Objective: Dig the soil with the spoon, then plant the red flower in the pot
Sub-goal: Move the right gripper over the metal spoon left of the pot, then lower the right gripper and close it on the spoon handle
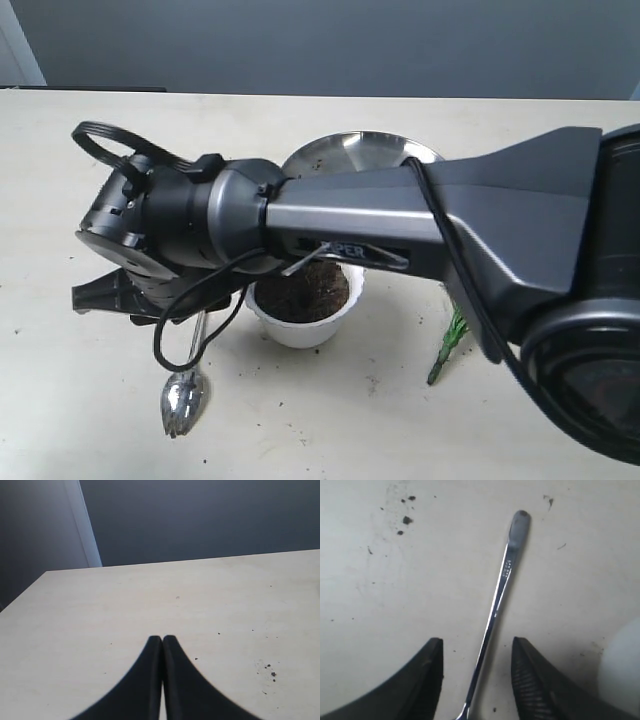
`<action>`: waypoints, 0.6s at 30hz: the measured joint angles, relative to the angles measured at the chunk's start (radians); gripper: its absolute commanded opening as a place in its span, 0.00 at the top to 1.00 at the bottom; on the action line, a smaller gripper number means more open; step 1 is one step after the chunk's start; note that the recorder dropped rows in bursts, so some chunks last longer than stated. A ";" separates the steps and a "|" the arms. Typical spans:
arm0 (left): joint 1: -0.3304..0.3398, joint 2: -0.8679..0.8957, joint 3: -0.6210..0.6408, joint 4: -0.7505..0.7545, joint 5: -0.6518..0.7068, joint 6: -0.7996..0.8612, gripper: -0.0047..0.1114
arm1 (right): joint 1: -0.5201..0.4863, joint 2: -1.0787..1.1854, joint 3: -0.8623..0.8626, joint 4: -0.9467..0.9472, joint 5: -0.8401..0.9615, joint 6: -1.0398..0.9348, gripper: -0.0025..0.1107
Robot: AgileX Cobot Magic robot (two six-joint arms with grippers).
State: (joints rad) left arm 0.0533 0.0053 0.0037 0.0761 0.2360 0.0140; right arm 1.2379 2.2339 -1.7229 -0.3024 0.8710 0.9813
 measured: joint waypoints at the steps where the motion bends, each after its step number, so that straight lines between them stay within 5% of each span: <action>1: 0.000 0.000 0.000 0.000 0.000 0.000 0.96 | 0.000 -0.002 0.000 0.004 0.000 0.000 0.60; 10: 0.000 0.000 0.000 0.000 0.000 0.000 0.96 | 0.040 0.006 0.000 0.032 -0.032 0.000 0.74; 18: 0.000 0.000 0.000 0.000 0.000 0.000 0.96 | 0.041 0.031 0.000 0.046 -0.034 -0.002 0.75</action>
State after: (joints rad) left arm 0.0533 0.0053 0.0037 0.0761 0.2360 0.0140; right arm 1.2793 2.2646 -1.7229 -0.2564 0.8369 0.9792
